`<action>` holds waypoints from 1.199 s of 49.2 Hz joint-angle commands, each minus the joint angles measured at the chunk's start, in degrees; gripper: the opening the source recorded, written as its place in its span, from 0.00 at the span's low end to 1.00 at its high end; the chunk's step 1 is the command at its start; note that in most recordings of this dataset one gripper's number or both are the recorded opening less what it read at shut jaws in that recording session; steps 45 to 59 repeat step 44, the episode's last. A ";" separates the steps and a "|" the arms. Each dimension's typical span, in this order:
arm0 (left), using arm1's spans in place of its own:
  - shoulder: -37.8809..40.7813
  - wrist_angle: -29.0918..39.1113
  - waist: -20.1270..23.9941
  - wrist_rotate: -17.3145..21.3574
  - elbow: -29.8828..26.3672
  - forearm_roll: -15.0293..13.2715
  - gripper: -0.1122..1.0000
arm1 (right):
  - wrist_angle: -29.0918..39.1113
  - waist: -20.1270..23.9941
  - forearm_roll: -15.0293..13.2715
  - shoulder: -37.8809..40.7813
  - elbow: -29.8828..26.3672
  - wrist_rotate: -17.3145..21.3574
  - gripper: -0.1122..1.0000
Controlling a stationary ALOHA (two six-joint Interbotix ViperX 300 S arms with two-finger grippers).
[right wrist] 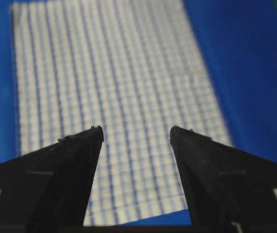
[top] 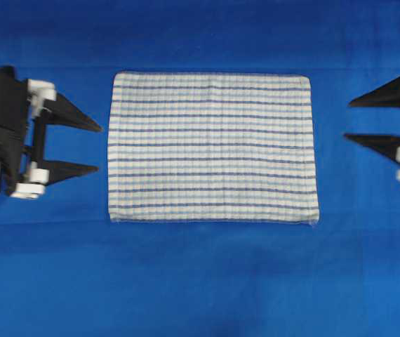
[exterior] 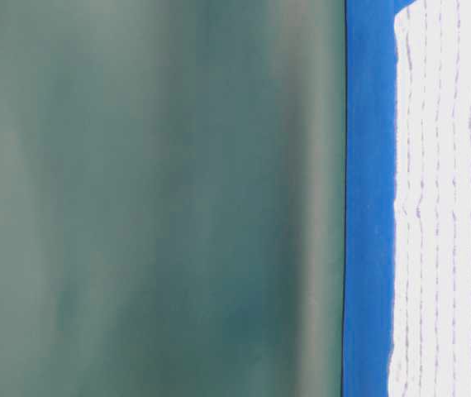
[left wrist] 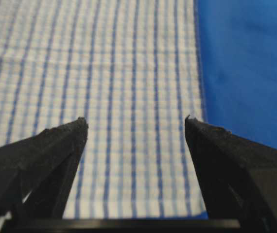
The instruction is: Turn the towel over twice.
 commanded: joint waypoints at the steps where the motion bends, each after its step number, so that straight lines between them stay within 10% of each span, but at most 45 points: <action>1: -3.69 0.97 0.88 0.09 0.97 -0.09 0.77 | 0.18 -0.09 -1.41 -3.96 1.58 0.00 0.66; 26: -22.76 2.46 2.37 -0.62 13.97 -0.09 0.77 | -5.80 -4.92 -1.41 -14.59 15.56 4.04 0.66; 59: -23.20 2.02 2.46 -0.70 14.41 -0.09 0.77 | -8.61 -6.59 -1.41 -14.33 16.79 4.66 0.66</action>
